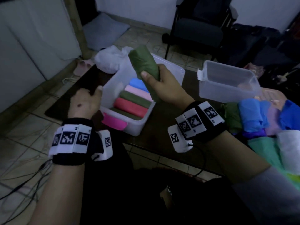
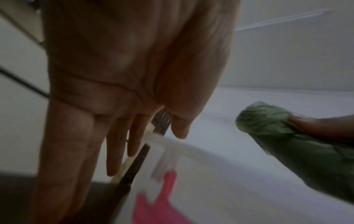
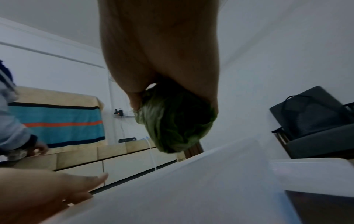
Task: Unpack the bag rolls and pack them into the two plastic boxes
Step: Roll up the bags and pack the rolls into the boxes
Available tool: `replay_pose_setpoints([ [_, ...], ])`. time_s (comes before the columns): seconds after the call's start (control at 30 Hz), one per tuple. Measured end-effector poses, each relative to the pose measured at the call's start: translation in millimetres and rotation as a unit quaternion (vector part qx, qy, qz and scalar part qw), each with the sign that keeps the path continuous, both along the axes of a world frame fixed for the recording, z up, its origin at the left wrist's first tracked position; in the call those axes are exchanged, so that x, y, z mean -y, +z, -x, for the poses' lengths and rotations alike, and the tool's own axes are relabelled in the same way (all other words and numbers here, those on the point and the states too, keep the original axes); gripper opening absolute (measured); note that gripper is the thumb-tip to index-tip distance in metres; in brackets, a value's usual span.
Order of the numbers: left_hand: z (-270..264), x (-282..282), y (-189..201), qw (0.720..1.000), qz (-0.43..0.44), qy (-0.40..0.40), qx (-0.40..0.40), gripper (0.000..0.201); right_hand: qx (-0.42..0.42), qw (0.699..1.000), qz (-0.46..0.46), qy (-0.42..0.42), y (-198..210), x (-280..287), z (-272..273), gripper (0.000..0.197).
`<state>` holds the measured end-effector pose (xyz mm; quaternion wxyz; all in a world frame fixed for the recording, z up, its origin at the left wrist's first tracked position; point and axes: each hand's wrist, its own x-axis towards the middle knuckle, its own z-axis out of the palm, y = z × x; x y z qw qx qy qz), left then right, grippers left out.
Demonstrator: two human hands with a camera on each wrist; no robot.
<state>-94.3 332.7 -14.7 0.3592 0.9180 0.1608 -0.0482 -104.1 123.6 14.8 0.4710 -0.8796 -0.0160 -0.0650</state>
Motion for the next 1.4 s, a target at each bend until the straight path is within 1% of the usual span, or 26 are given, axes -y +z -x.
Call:
replay_pose_setpoints([
  [0.03,0.3,-0.9,-6.3,0.999,0.026,0.007,-0.022,0.064,0.003,1.0,0.007,0.011,0.9,-10.2,-2.8,0.043],
  [0.1,2.2,2.4,-14.7,0.997,0.067,0.022,-0.034,0.06,0.008,0.999,0.03,0.03,-1.3,-27.8,-7.7,0.045],
  [0.2,6.0,9.6,-18.4,0.998,0.062,0.028,-0.011,0.049,-0.01,0.995,0.084,0.054,-8.6,-45.5,-10.5,0.052],
  [0.37,21.4,11.5,-21.8,0.992,0.101,0.076,0.025,0.045,-0.067,0.984,0.153,0.07,-20.8,-54.6,-8.0,0.049],
  [0.5,34.2,8.6,-27.7,0.986,0.134,0.082,0.059,0.043,-0.108,0.958,0.259,0.064,-24.3,-63.2,-4.3,0.06],
  [0.6,41.4,6.2,-33.5,0.98,0.157,0.083,0.085,0.041,-0.162,0.942,0.285,0.067,-22.8,-75.6,0.0,0.068],
  [0.67,46.0,4.8,-37.3,0.977,0.169,0.086,0.101,0.04,-0.182,0.93,0.31,0.073,-24.6,-81.2,1.6,0.075],
  [0.73,49.3,4.4,-40.4,0.973,0.18,0.09,0.109,0.039,-0.202,0.908,0.355,0.091,-30.5,-84.6,2.4,0.08],
  [0.83,51.1,3.7,-44.1,0.971,0.186,0.092,0.12,0.035,-0.242,0.874,0.402,0.127,-35.5,-91.0,8.9,0.077],
  [0.93,51.5,3.2,-45.5,0.969,0.186,0.091,0.132,0.026,-0.236,0.865,0.412,0.161,-32.2,-95.5,15.4,0.067],
  [1.0,50.7,3.3,-45.6,0.97,0.185,0.088,0.133,0.03,-0.247,0.864,0.398,0.183,-27.7,-94.7,14.4,0.062],
  [1.1,48.6,3.4,-46.0,0.971,0.182,0.088,0.129,0.035,-0.287,0.864,0.361,0.201,-23.3,-94.3,14.7,0.068],
  [1.17,47.3,3.2,-46.4,0.972,0.179,0.084,0.127,0.037,-0.261,0.88,0.359,0.171,-25.5,-96.8,14.1,0.068],
  [1.23,46.8,2.9,-46.1,0.972,0.182,0.082,0.126,0.038,-0.23,0.9,0.342,0.141,-28.1,-100.7,15.8,0.062],
  [1.3,46.7,3.3,-45.8,0.97,0.188,0.086,0.126,0.039,-0.234,0.91,0.306,0.15,-30.3,-102.9,13.6,0.053],
  [1.4,47.5,4.7,-46.4,0.969,0.192,0.091,0.127,0.036,-0.254,0.915,0.264,0.169,-32.5,-99.7,7.1,0.05],
])
